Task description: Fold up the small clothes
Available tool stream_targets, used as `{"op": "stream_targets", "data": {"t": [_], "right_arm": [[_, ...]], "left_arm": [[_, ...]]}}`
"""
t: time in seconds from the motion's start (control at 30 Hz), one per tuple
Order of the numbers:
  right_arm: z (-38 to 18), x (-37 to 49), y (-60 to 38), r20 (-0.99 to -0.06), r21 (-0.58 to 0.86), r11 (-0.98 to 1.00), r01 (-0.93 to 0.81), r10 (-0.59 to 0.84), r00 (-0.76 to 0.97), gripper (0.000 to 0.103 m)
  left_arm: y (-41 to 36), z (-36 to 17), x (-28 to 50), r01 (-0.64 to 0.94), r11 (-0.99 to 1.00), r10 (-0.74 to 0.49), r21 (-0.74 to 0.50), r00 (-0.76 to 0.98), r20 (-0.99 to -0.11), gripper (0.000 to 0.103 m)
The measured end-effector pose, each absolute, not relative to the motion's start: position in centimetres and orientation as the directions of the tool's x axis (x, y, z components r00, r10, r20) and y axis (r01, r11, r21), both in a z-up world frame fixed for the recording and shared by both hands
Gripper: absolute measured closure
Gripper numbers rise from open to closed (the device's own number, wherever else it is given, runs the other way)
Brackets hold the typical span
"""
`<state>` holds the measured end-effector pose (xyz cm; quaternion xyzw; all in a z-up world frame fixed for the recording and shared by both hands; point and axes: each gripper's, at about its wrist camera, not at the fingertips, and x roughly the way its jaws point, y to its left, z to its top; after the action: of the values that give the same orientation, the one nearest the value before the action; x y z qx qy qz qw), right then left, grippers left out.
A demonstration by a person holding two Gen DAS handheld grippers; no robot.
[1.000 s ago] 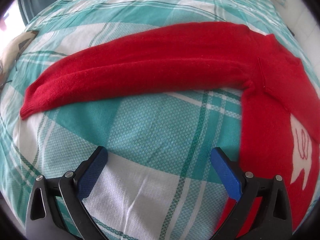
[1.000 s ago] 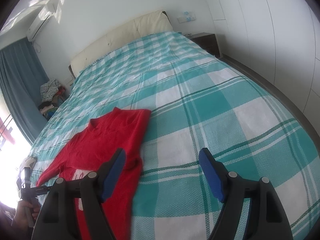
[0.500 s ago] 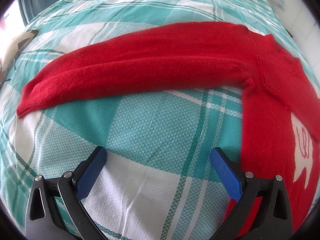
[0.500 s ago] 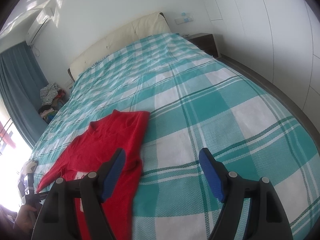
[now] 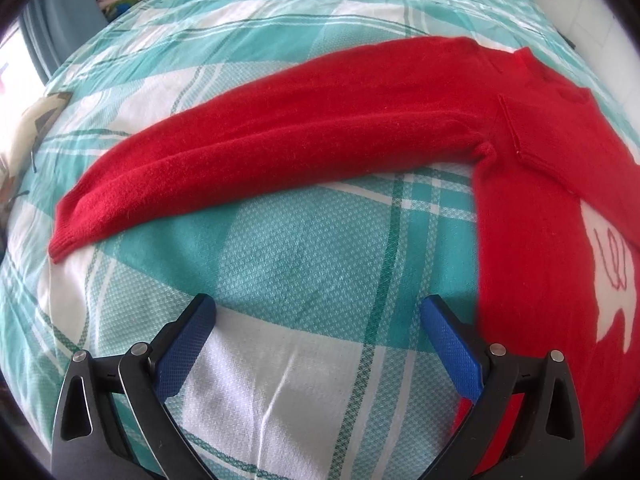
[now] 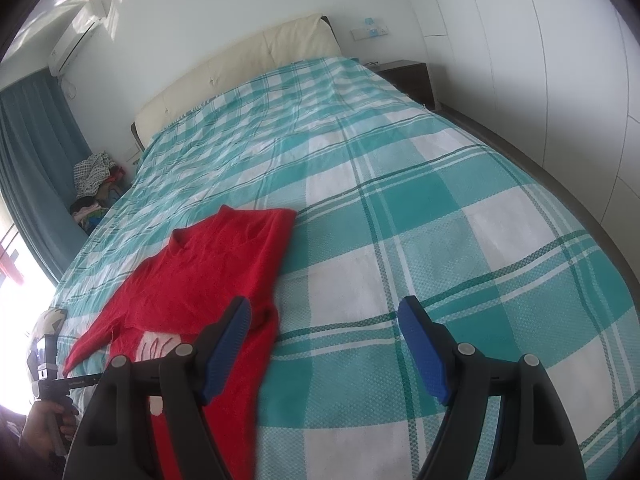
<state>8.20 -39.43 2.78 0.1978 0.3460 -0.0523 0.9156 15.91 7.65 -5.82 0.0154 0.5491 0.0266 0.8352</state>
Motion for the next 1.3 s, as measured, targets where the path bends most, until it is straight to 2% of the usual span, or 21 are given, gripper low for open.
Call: {"op": "stream_targets", "data": {"t": [0.3,0.57,1.3], "right_arm": [[2.5,8.4,-38.8,-0.670,0.300,0.928,0.220,0.041,0.741,0.027],[2.4,8.6,-38.6,-0.673,0.294,0.931,0.217,0.040,0.739,0.027],[2.2,8.6,-38.8,-0.670,0.304,0.925,0.228,0.038,0.741,0.027]], "left_arm": [[7.0,-1.6,14.5,-0.028,0.998,0.060,0.054,0.599,-0.798,0.001],[8.9,0.7,14.9,-0.059,0.998,0.052,0.014,0.695,-0.717,0.001],[9.3,1.1,14.8,-0.077,0.997,0.064,0.013,0.707,-0.704,0.001]]}}
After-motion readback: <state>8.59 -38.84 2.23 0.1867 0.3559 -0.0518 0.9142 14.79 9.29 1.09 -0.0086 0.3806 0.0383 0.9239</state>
